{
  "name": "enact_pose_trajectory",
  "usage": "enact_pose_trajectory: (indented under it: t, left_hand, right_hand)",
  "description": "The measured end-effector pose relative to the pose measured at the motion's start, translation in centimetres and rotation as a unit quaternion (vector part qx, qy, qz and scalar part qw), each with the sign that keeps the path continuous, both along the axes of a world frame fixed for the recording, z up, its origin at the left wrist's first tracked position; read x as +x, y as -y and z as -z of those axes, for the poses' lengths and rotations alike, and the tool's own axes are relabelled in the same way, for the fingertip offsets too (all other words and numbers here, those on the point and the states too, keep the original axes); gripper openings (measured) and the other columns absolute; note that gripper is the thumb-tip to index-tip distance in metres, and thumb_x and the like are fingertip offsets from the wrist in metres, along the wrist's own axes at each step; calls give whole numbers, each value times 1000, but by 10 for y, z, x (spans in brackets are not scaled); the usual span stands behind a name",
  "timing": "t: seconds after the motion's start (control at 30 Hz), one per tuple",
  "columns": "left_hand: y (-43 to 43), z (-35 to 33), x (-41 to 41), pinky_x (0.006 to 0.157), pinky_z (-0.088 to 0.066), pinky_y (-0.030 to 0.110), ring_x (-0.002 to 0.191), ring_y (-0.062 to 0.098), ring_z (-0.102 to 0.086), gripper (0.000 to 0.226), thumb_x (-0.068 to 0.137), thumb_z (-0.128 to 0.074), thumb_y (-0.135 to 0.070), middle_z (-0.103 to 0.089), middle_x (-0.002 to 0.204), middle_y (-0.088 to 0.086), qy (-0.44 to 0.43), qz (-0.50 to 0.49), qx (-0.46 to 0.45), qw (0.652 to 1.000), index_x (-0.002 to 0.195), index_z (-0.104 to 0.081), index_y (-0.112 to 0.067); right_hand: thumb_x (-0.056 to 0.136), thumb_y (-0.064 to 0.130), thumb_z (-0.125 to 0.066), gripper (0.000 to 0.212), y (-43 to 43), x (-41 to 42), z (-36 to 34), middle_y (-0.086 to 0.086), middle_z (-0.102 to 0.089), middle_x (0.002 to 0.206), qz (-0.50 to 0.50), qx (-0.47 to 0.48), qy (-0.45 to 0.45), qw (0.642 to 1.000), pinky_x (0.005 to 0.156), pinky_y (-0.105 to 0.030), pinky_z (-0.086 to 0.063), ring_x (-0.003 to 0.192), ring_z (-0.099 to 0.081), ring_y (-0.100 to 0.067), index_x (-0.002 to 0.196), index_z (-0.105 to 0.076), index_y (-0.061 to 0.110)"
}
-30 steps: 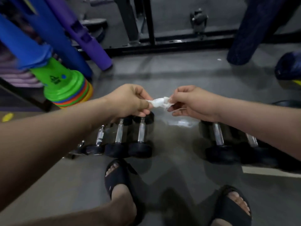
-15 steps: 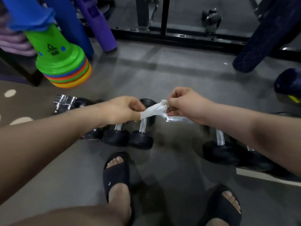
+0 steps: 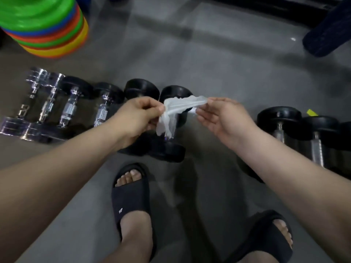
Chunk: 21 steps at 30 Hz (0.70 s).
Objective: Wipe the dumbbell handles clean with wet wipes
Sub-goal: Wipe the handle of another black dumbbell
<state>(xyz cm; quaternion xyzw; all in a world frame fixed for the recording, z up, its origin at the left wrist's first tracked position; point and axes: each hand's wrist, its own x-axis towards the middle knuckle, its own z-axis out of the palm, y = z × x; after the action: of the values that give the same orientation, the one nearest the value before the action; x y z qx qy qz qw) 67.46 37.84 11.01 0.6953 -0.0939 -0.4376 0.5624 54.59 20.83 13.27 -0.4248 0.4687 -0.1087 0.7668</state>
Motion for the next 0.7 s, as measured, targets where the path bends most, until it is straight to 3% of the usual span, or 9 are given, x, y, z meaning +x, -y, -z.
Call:
enact_pose_trajectory:
  t: [0.07, 0.13, 0.2, 0.27, 0.37, 0.47, 0.53, 0.63, 0.7]
  left_hand:
    - [-2, 5, -1, 71, -58, 30, 71, 14, -64, 14, 100, -58, -8, -67, 78, 3, -43, -38, -26, 998, 89, -66, -14]
    - [-1, 7, -1, 74, -59, 30, 71, 14, -67, 14, 101, -55, -8, -70, 78, 4, -75, -49, -45, 995, 93, -66, -11]
    - [-2, 7, -1, 74, -59, 29, 72, 15, -68, 15, 102, -53, -9, -70, 79, 6, -79, -41, -55, 994, 95, -66, -9]
    - [-4, 8, 0, 75, -60, 30, 76, 19, -69, 15, 103, -51, -9, -71, 84, 10, -78, -31, -70, 994, 99, -65, -6]
    - [-6, 8, -1, 82, -61, 34, 89, 28, -71, 19, 104, -47, -7, -71, 97, 19, -85, -12, -86, 993, 104, -64, 0]
    - [-7, 11, 0, 72, -60, 30, 78, 21, -70, 17, 103, -48, -7, -67, 92, 18, -95, -55, -49, 993, 94, -62, -5]
    - [-6, 16, -2, 67, -60, 30, 71, 20, -70, 17, 103, -48, -5, -69, 83, 13, -98, -99, -11, 990, 92, -61, -6]
    - [-3, 22, -5, 65, -60, 32, 65, 18, -69, 16, 103, -44, -4, -70, 68, 5, -120, -148, 9, 982, 108, -59, -7]
    - [-6, 23, -5, 68, -59, 32, 69, 16, -68, 27, 101, -46, -8, -69, 74, 3, -86, -94, 0, 992, 123, -57, -19]
  right_hand:
    - [100, 0, -47, 15, -5, 4, 11, -6, -65, 82, -5, -42, -42, 998, 71, -30, -59, 69, -66, -17, 99, -53, 14]
    - [97, 1, -50, 19, -8, 8, 22, 0, -61, 88, -68, -164, -92, 980, 63, -25, -56, 68, -61, -13, 100, -54, 19]
    - [93, 9, -57, 20, -14, 11, 27, 7, -62, 96, -154, -287, -102, 940, 70, -26, -55, 76, -61, -8, 101, -59, 28]
    - [90, 28, -70, 15, -21, 12, 25, 12, -63, 107, -243, -340, -79, 905, 80, -19, -50, 88, -62, 1, 100, -64, 38]
    - [85, 51, -74, 20, -32, 13, 25, 16, -68, 102, -354, -335, -64, 871, 81, -15, -52, 92, -64, 5, 99, -67, 39]
    - [89, 39, -75, 13, -35, 13, 36, 7, -72, 86, -302, -316, -58, 898, 74, -23, -53, 77, -65, -3, 85, -70, 27]
    - [91, 27, -74, 11, -33, 12, 43, 2, -72, 85, -255, -320, -57, 911, 69, -16, -49, 72, -61, -5, 84, -71, 20]
    - [92, 19, -73, 8, -31, 6, 46, 8, -70, 83, -251, -335, -43, 907, 67, -6, -43, 72, -59, 5, 87, -72, 13]
    - [92, 19, -72, 6, -31, 1, 46, 9, -71, 84, -270, -335, -36, 902, 69, -6, -45, 75, -62, 4, 87, -72, 15]
